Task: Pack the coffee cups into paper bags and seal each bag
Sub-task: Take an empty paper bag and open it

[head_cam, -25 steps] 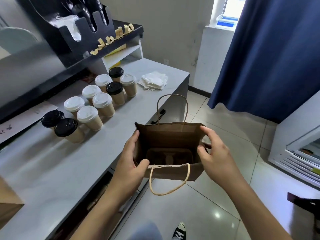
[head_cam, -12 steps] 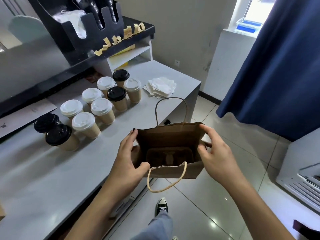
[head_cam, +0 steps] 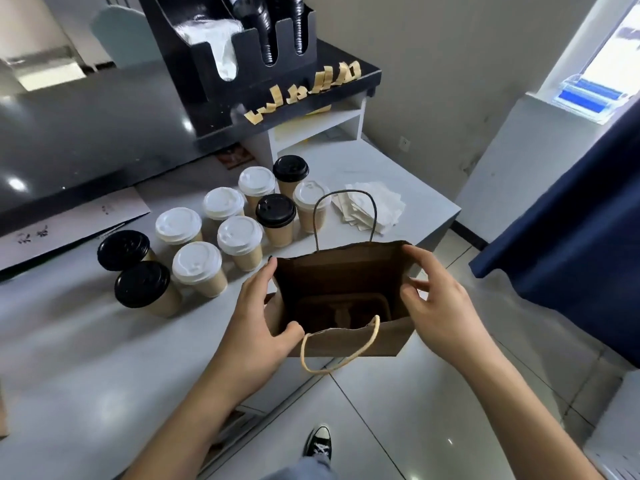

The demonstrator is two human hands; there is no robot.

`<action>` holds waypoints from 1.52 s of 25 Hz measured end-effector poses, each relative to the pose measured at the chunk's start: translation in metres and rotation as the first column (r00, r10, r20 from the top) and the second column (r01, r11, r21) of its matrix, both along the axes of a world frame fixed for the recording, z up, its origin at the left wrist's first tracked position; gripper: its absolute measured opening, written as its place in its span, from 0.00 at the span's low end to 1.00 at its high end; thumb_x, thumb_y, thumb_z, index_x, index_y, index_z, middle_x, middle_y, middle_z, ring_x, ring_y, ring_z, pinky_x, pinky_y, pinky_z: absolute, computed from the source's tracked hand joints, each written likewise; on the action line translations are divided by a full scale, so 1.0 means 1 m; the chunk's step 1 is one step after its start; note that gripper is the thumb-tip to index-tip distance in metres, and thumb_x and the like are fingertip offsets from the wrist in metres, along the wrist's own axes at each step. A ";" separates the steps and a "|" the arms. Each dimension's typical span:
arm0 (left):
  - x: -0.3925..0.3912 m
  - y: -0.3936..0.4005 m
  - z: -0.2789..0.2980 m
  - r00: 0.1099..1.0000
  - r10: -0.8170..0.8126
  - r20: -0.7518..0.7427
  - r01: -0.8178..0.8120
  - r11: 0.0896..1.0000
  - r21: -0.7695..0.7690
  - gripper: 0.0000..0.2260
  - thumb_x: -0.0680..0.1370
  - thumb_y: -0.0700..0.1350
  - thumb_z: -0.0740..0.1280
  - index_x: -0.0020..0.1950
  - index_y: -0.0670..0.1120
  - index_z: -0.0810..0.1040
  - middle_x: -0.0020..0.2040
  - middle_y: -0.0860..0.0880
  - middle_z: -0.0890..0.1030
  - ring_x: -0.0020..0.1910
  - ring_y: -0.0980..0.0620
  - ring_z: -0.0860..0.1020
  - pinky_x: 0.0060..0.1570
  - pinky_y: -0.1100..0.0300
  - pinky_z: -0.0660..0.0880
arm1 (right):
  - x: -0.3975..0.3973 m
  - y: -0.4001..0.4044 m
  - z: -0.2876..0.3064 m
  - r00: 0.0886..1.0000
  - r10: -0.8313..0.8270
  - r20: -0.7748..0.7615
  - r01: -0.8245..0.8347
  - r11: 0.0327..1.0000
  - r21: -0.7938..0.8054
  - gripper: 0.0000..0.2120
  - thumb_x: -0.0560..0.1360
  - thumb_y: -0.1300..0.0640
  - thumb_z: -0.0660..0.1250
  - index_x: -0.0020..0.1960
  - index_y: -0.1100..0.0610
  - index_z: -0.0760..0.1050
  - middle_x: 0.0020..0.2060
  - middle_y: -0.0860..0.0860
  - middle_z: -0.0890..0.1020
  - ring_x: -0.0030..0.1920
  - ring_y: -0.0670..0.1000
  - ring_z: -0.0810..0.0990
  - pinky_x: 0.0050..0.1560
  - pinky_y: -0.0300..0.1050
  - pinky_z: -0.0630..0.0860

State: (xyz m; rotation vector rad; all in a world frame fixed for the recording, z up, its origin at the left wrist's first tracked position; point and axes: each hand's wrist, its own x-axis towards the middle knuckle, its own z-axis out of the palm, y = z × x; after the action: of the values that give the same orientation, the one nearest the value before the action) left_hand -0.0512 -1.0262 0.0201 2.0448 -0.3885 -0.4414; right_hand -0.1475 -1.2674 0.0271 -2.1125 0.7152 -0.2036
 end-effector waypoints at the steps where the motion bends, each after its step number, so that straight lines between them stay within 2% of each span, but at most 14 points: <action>1: 0.010 0.004 -0.001 0.999 0.037 -0.001 -0.037 0.999 -0.006 0.39 0.76 0.39 0.71 0.81 0.61 0.57 0.76 0.66 0.60 0.68 0.75 0.60 0.69 0.70 0.57 | 0.017 0.000 -0.002 0.999 0.037 -0.012 -0.037 0.999 0.004 0.25 0.83 0.57 0.60 0.74 0.34 0.62 0.62 0.40 0.73 0.56 0.42 0.75 0.45 0.39 0.76; 3: 0.019 0.007 0.000 0.998 0.059 0.006 -0.059 0.998 -0.003 0.39 0.76 0.40 0.72 0.81 0.61 0.57 0.75 0.65 0.61 0.68 0.76 0.60 0.65 0.77 0.56 | 0.032 -0.002 -0.003 0.997 0.075 -0.035 -0.075 0.997 -0.003 0.25 0.84 0.56 0.60 0.74 0.33 0.62 0.62 0.41 0.74 0.55 0.44 0.77 0.40 0.32 0.72; 6: 0.031 0.017 -0.005 0.993 0.115 0.004 -0.115 0.993 0.004 0.40 0.76 0.41 0.72 0.81 0.63 0.56 0.74 0.66 0.61 0.63 0.81 0.60 0.58 0.83 0.57 | 0.060 -0.001 -0.005 0.988 0.144 -0.058 -0.144 0.990 -0.001 0.26 0.83 0.57 0.60 0.75 0.35 0.62 0.68 0.40 0.74 0.60 0.40 0.76 0.43 0.24 0.68; 9: 0.037 0.026 -0.008 0.985 0.172 0.003 -0.172 0.985 0.004 0.40 0.76 0.43 0.73 0.80 0.64 0.56 0.74 0.66 0.62 0.66 0.73 0.62 0.61 0.77 0.59 | 0.085 0.004 -0.003 0.973 0.219 -0.068 -0.221 0.975 -0.017 0.26 0.83 0.57 0.60 0.76 0.36 0.62 0.70 0.38 0.72 0.55 0.36 0.75 0.43 0.21 0.67; 12: 0.042 0.034 -0.009 0.973 0.229 0.017 -0.229 0.973 0.012 0.40 0.76 0.43 0.74 0.81 0.62 0.56 0.75 0.66 0.61 0.67 0.73 0.61 0.62 0.78 0.60 | 0.108 0.007 -0.003 0.954 0.289 -0.078 -0.292 0.956 -0.017 0.26 0.83 0.57 0.60 0.76 0.35 0.61 0.69 0.37 0.71 0.54 0.35 0.76 0.42 0.22 0.68; 14: 0.044 0.035 -0.009 0.964 0.267 0.019 -0.267 0.963 0.022 0.40 0.76 0.43 0.74 0.81 0.60 0.56 0.76 0.64 0.62 0.69 0.72 0.61 0.67 0.72 0.59 | 0.121 0.007 -0.004 0.938 0.338 -0.071 -0.339 0.941 -0.010 0.27 0.83 0.58 0.60 0.77 0.37 0.62 0.70 0.37 0.70 0.54 0.34 0.76 0.44 0.24 0.70; 16: 0.043 0.034 -0.010 0.950 0.311 0.018 -0.311 0.950 0.027 0.40 0.76 0.43 0.74 0.81 0.59 0.57 0.76 0.61 0.63 0.70 0.70 0.62 0.69 0.68 0.59 | 0.134 0.006 -0.005 0.920 0.387 -0.061 -0.388 0.922 -0.003 0.27 0.83 0.59 0.60 0.77 0.37 0.63 0.69 0.37 0.70 0.51 0.29 0.75 0.44 0.24 0.71; 19: 0.040 0.030 -0.010 0.925 0.380 0.008 -0.381 0.924 0.028 0.40 0.75 0.45 0.75 0.81 0.60 0.57 0.76 0.63 0.62 0.67 0.78 0.62 0.71 0.65 0.62 | 0.150 0.001 -0.010 0.891 0.453 -0.035 -0.453 0.891 0.009 0.27 0.82 0.59 0.61 0.75 0.36 0.64 0.68 0.37 0.71 0.50 0.27 0.75 0.53 0.30 0.74; 22: 0.038 0.025 -0.012 0.890 0.456 0.013 -0.457 0.889 0.038 0.40 0.75 0.46 0.76 0.80 0.62 0.58 0.75 0.62 0.65 0.67 0.78 0.62 0.68 0.59 0.69 | 0.165 -0.009 -0.015 0.858 0.513 -0.023 -0.512 0.858 0.039 0.27 0.81 0.58 0.62 0.73 0.33 0.65 0.65 0.35 0.72 0.51 0.22 0.74 0.48 0.26 0.72; 26: 0.034 0.009 -0.010 0.863 0.504 0.025 -0.505 0.861 0.060 0.41 0.75 0.48 0.76 0.80 0.63 0.56 0.76 0.64 0.63 0.70 0.74 0.63 0.66 0.68 0.67 | 0.182 -0.025 -0.018 0.809 0.588 -0.028 -0.587 0.809 0.025 0.26 0.82 0.59 0.62 0.72 0.34 0.65 0.65 0.36 0.73 0.52 0.19 0.71 0.44 0.20 0.70; 28: 0.033 -0.002 -0.007 0.859 0.512 0.031 -0.512 0.855 0.076 0.42 0.74 0.47 0.77 0.81 0.62 0.56 0.76 0.65 0.62 0.70 0.73 0.63 0.66 0.74 0.65 | 0.187 -0.035 -0.018 0.785 0.619 -0.033 -0.619 0.786 0.018 0.26 0.82 0.59 0.62 0.73 0.35 0.65 0.65 0.36 0.73 0.52 0.19 0.71 0.44 0.22 0.71; 31: 0.031 -0.017 -0.006 0.843 0.537 0.036 -0.538 0.838 0.085 0.43 0.74 0.44 0.77 0.81 0.60 0.56 0.72 0.62 0.66 0.65 0.77 0.65 0.57 0.82 0.63 | 0.194 -0.052 -0.018 0.756 0.654 -0.034 -0.653 0.757 0.031 0.26 0.81 0.58 0.62 0.74 0.36 0.65 0.66 0.35 0.73 0.54 0.21 0.72 0.49 0.25 0.70; 35: 0.030 -0.032 -0.005 0.835 0.546 0.068 -0.550 0.828 0.109 0.43 0.73 0.45 0.78 0.81 0.59 0.56 0.71 0.63 0.66 0.65 0.78 0.64 0.57 0.83 0.61 | 0.198 -0.069 -0.019 0.725 0.687 -0.039 -0.687 0.726 0.017 0.26 0.81 0.57 0.62 0.74 0.36 0.65 0.66 0.36 0.73 0.52 0.19 0.71 0.47 0.18 0.67; 38: 0.032 -0.042 -0.004 0.845 0.527 0.093 -0.535 0.837 0.113 0.44 0.73 0.47 0.78 0.81 0.58 0.56 0.75 0.64 0.61 0.69 0.74 0.64 0.60 0.82 0.61 | 0.201 -0.081 -0.018 0.715 0.698 -0.036 -0.698 0.716 0.022 0.26 0.81 0.55 0.63 0.75 0.36 0.65 0.67 0.35 0.73 0.53 0.20 0.72 0.46 0.18 0.67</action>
State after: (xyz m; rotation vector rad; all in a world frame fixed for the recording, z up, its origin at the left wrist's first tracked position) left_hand -0.0195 -1.0681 0.0156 2.1895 0.1927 -0.0627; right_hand 0.0530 -1.3488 0.0090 -2.2314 -0.1106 0.2669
